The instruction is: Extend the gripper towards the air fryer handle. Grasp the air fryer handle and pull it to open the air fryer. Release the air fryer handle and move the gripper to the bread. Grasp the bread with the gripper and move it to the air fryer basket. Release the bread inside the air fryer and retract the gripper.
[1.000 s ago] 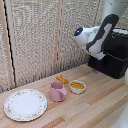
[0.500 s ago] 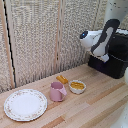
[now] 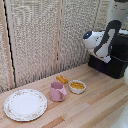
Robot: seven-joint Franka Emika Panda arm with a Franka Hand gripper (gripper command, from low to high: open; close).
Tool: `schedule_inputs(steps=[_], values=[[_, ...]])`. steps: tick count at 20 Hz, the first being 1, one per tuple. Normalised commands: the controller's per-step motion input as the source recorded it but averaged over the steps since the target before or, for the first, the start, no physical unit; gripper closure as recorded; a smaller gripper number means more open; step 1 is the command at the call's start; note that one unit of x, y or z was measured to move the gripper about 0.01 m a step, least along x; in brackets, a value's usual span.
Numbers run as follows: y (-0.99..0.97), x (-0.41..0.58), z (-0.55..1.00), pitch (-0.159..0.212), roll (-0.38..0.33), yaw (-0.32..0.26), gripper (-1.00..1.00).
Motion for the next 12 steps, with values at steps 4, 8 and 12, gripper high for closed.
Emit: schedule_inputs(steps=[4,8,12], values=[[0.0,0.0,0.0,0.0,0.0,0.0,1.0],[0.0,0.071,0.16,0.042,0.012,0.06,1.0],[0.29,0.033,0.0,0.021,-0.039,0.009,1.0]])
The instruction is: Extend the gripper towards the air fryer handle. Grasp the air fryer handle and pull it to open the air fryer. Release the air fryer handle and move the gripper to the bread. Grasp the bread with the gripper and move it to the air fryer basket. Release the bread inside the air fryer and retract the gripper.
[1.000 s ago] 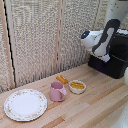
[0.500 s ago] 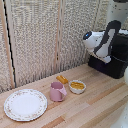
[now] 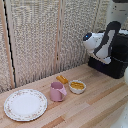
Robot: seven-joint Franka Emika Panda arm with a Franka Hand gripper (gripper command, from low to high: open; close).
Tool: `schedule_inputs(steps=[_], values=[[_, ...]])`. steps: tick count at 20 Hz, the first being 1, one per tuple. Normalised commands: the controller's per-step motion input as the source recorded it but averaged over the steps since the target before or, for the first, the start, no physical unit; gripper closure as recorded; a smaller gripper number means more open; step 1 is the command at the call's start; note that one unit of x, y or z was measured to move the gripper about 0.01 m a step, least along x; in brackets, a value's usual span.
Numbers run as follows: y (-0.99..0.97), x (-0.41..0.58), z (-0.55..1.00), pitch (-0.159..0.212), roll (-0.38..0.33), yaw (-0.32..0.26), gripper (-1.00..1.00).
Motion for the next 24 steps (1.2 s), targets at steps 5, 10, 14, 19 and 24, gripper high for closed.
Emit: schedule_inputs(steps=[5,10,14,19,24], values=[[0.54,-0.011,0.09,0.065,0.11,-0.044,1.0],[0.56,-0.015,0.17,-0.046,0.303,-0.098,1.0],[0.55,0.0,0.16,-0.061,0.3,-0.11,1.0],[0.62,0.0,0.07,-0.059,0.228,-0.12,1.0],[0.91,-0.017,-0.26,-0.189,0.072,-0.053,1.0]])
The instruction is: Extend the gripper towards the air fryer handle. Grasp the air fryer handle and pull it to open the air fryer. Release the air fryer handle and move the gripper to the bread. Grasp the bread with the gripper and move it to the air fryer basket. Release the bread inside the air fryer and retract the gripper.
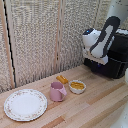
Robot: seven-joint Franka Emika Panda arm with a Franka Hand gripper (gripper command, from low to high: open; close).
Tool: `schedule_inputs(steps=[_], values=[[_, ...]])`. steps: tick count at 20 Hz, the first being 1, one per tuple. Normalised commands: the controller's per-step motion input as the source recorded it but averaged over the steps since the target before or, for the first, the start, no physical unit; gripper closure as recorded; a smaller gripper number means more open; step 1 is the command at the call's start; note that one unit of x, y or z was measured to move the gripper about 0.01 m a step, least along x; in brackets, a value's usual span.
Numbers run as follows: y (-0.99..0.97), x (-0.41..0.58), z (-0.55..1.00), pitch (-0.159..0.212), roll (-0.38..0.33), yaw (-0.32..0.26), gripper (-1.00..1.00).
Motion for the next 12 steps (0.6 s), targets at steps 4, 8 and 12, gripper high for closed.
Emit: schedule_inputs(steps=[4,8,12], values=[[0.95,0.0,-0.39,-0.209,0.037,-0.051,1.0],[0.95,0.022,-0.35,-0.191,0.018,-0.055,1.0],[0.99,-0.081,-0.07,-0.077,0.003,0.0,1.0]])
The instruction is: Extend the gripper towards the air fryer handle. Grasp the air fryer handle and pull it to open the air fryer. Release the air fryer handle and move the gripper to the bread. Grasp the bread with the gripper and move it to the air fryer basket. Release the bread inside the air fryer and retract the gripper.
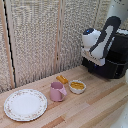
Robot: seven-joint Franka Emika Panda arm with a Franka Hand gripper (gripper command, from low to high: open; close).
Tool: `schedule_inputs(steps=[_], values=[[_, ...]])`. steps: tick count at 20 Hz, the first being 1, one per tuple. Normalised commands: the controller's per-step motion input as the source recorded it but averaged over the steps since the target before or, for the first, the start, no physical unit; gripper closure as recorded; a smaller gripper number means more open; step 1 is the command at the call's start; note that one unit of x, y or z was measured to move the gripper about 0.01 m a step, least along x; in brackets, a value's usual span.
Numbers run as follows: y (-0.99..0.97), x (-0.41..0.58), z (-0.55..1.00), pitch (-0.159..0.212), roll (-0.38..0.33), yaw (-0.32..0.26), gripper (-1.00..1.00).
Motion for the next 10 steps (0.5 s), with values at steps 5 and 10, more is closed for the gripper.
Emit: schedule_inputs(steps=[5,10], values=[[0.62,-0.117,0.28,-0.004,-0.002,0.093,1.0],[0.56,0.002,0.39,-0.037,-0.074,0.059,1.0]])
